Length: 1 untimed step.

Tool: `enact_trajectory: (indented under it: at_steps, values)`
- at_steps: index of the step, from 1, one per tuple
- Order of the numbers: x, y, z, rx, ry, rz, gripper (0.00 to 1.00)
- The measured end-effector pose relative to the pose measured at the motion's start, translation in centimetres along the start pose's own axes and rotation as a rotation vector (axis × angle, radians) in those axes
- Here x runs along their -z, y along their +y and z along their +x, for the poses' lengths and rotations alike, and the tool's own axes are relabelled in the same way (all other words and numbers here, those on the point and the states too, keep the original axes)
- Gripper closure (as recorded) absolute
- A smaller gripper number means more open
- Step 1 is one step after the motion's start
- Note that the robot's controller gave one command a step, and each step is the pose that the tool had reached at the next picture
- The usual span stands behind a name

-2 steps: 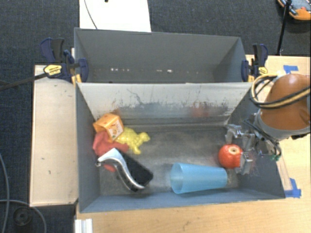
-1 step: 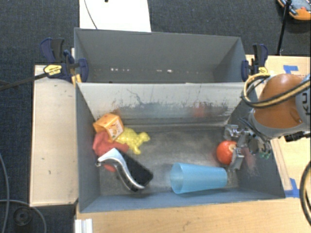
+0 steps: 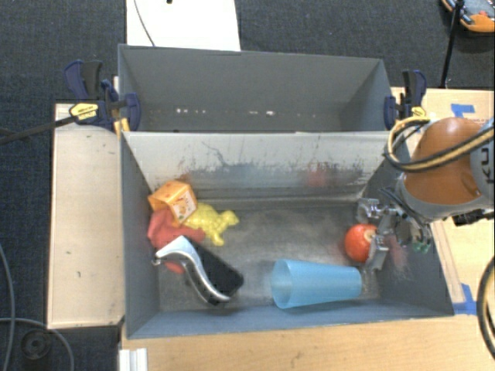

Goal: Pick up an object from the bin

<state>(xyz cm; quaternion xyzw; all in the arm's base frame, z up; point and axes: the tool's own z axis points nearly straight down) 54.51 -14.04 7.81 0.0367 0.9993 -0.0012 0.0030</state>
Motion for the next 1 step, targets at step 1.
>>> enact_trajectory:
  at_steps: [1]
  values:
    - [16.73,0.76,-1.87,0.057,-0.003,-0.001,1.0]
